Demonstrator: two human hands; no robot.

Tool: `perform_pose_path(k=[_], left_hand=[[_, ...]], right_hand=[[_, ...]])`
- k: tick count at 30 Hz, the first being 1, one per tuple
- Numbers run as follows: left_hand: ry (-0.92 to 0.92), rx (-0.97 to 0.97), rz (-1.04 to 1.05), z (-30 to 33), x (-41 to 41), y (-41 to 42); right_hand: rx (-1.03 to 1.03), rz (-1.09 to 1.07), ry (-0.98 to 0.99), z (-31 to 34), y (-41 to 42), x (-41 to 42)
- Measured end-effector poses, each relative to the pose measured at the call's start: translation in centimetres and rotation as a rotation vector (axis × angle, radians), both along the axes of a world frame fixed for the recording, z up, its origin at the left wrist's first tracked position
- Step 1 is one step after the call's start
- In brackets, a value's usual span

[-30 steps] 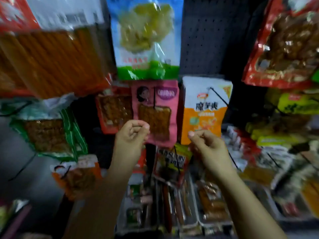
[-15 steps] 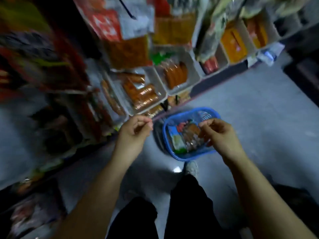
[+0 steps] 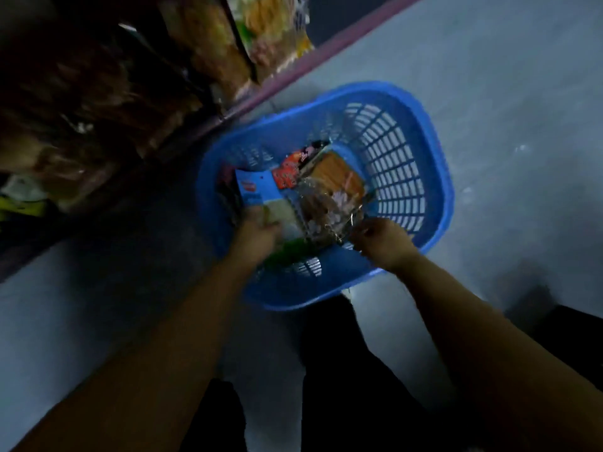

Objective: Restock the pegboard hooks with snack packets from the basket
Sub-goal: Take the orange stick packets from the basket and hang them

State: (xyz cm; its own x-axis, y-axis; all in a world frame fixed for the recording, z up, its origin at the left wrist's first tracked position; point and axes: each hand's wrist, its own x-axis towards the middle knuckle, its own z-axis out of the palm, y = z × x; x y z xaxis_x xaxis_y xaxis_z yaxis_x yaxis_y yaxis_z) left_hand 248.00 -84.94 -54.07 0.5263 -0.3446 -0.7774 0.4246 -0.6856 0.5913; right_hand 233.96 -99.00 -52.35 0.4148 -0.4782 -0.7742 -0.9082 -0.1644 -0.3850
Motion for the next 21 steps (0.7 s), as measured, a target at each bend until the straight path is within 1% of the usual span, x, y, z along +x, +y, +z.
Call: perform_pose_path(k=[2,5,8,10,12,15,18,19,21], left_hand=[[0.005,0.032,0.025,-4.5,0.9,-1.4],[-0.012,0.102,0.006,-8.9,2.1,-2.5],[-0.052,0.119,0.124,-11.2,3.2,-3.6],[-0.060,0.133,0.170,-12.2,4.1,-4.3],[-0.057,0.135,0.124,-13.1,4.5,-4.9],[-0.081,0.101,0.014,-13.8,4.3,-5.5],[-0.119,0.043,-0.032,-13.6,3.4,-5.6],[-0.124,0.032,-0.014,-13.2,3.2,-5.3],[-0.112,-0.004,0.087,-12.4,3.2,-4.7]], right_hand=[[-0.017,0.060,-0.016,-4.3,-1.4,1.1],[-0.078,0.099,0.006,-9.6,-3.7,3.6],[-0.184,0.224,0.056,-12.9,-5.8,6.0],[-0.246,0.302,0.065,-14.3,-6.8,7.0],[-0.289,0.339,0.058,-15.5,-7.3,7.2],[-0.286,0.403,0.082,-17.3,-7.8,6.2],[-0.232,0.363,0.125,-18.4,-8.5,4.4],[-0.217,0.343,0.129,-18.8,-8.6,3.9],[-0.191,0.299,0.156,-19.5,-8.6,3.3]])
